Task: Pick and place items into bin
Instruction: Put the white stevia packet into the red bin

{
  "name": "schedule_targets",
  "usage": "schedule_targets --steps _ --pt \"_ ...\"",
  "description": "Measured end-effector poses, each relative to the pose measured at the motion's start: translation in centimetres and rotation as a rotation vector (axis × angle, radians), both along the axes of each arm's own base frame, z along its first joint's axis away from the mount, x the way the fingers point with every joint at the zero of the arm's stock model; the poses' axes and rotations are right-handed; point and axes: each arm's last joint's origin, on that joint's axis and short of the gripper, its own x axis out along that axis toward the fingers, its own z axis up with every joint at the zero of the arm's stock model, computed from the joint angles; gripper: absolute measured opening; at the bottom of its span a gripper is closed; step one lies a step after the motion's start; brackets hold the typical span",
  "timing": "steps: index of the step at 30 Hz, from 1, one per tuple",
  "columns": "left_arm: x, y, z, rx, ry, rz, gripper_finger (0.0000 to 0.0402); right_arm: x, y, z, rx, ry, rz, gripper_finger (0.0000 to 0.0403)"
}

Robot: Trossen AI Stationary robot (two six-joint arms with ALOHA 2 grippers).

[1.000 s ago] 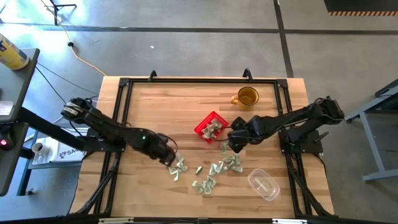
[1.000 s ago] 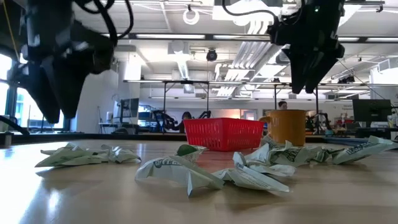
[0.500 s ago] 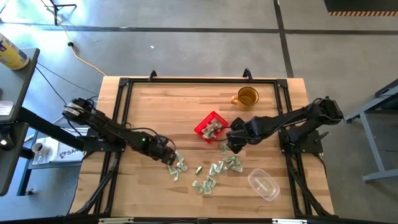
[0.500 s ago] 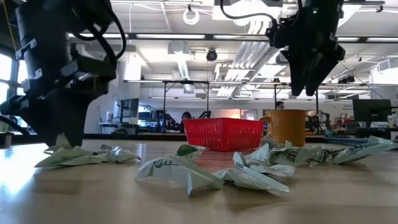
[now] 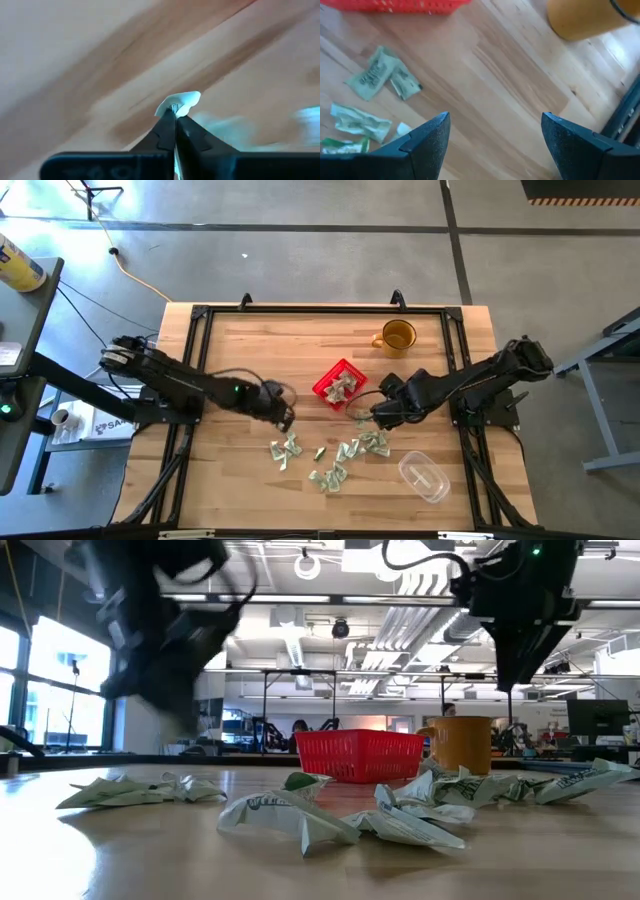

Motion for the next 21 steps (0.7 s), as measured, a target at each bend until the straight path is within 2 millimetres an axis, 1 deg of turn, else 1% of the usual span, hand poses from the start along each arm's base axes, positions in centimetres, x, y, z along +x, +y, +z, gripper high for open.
schedule_targets --steps 2,5,6,8,10,12,13,15,16,18,20,21 --pt "1.0 0.8 2.1 0.054 -0.048 -0.043 0.0048 -0.3 0.5 0.0 0.009 0.009 -0.012 0.0303" --pt "3.0 2.3 5.3 0.167 -0.136 -0.133 0.0024 -0.8 1.3 0.0 0.015 0.005 -0.037 0.0303" --pt "3.7 3.1 6.2 0.214 -0.162 -0.167 0.0021 -1.0 1.6 0.0 0.013 0.004 -0.049 0.0303" --pt "5.4 4.6 7.3 0.28 -0.23 -0.229 0.0021 -1.4 2.2 0.0 0.011 0.005 -0.068 0.0303" --pt "6.6 6.4 7.1 0.279 -0.248 -0.32 0.0027 -1.6 2.8 0.0 0.011 -0.008 -0.084 0.0303" --pt "8.4 8.1 7.0 0.242 -0.331 -0.4 0.0045 -1.9 3.4 0.0 0.015 -0.016 -0.093 0.0303" --pt "8.9 9.0 6.8 0.215 -0.34 -0.419 0.0053 -2.0 3.6 0.0 0.024 -0.015 -0.094 0.0303" --pt "10.2 10.2 5.6 0.174 -0.336 -0.464 0.0062 -2.3 4.1 0.0 0.039 -0.007 -0.089 0.0303" --pt "10.9 10.7 4.7 0.176 -0.329 -0.483 0.0064 -2.3 4.3 0.0 0.046 -0.004 -0.082 0.0303" --pt "11.5 11.1 2.7 0.157 -0.25 -0.51 0.0066 -2.4 4.8 -0.1 0.062 -0.013 -0.062 0.0303" --pt "12.7 11.1 1.9 0.144 -0.263 -0.528 0.007 -2.3 5.4 -0.1 0.078 -0.028 -0.013 0.0303" --pt "12.8 11.1 1.7 0.131 -0.26 -0.536 0.0074 -2.2 5.7 -0.2 0.09 -0.041 0.019 0.0303"
